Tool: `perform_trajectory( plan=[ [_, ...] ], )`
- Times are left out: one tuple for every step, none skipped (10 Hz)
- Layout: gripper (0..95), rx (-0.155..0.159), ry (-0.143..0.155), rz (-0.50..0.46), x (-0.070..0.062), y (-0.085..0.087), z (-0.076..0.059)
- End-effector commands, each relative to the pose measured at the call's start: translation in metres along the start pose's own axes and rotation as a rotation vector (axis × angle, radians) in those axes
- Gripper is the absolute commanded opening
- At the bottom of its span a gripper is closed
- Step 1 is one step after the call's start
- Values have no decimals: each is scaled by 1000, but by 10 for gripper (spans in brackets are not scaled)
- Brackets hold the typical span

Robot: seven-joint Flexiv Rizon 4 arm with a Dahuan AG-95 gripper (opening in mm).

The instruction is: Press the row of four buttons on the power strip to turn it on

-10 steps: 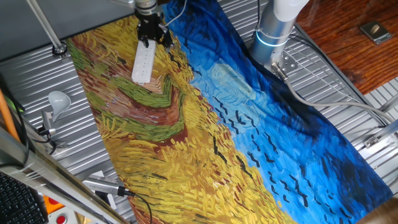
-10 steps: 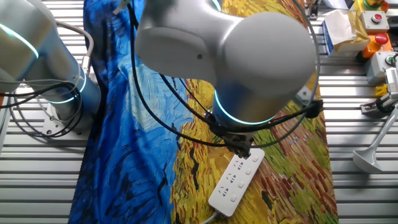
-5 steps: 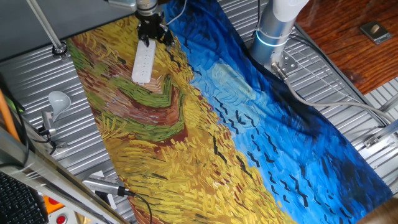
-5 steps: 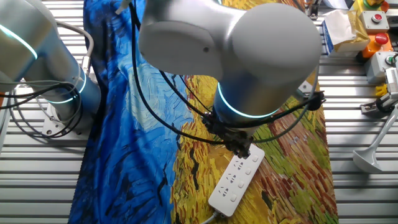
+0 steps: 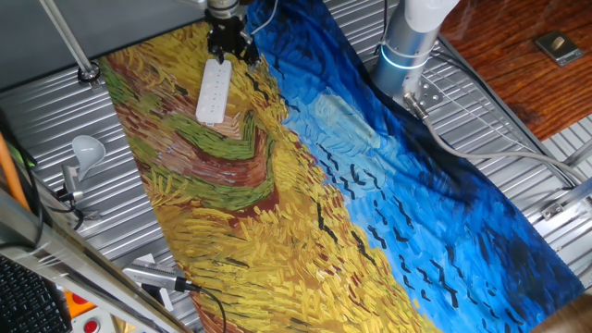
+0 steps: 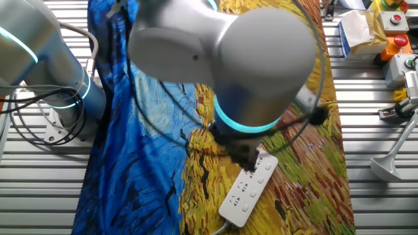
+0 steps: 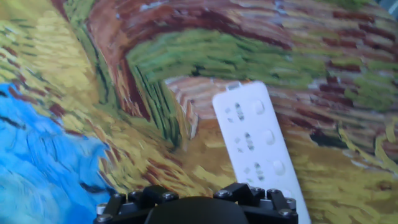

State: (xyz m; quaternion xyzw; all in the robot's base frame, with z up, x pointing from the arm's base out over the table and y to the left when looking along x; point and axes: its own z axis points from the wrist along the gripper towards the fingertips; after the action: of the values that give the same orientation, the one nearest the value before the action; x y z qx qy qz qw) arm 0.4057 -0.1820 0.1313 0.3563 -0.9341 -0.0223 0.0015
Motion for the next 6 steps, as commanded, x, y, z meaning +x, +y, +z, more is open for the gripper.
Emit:
perform_trajectory(
  plan=[
    [760,-9,11,-148,14,-16,16],
    [760,-3,9,-162,18,-19,23],
    [760,8,-1,-174,19,-19,25],
    [760,14,-13,-177,19,-19,25],
    [760,10,-17,-173,19,-19,25],
    [760,3,-12,-159,19,-19,25]
  ],
)
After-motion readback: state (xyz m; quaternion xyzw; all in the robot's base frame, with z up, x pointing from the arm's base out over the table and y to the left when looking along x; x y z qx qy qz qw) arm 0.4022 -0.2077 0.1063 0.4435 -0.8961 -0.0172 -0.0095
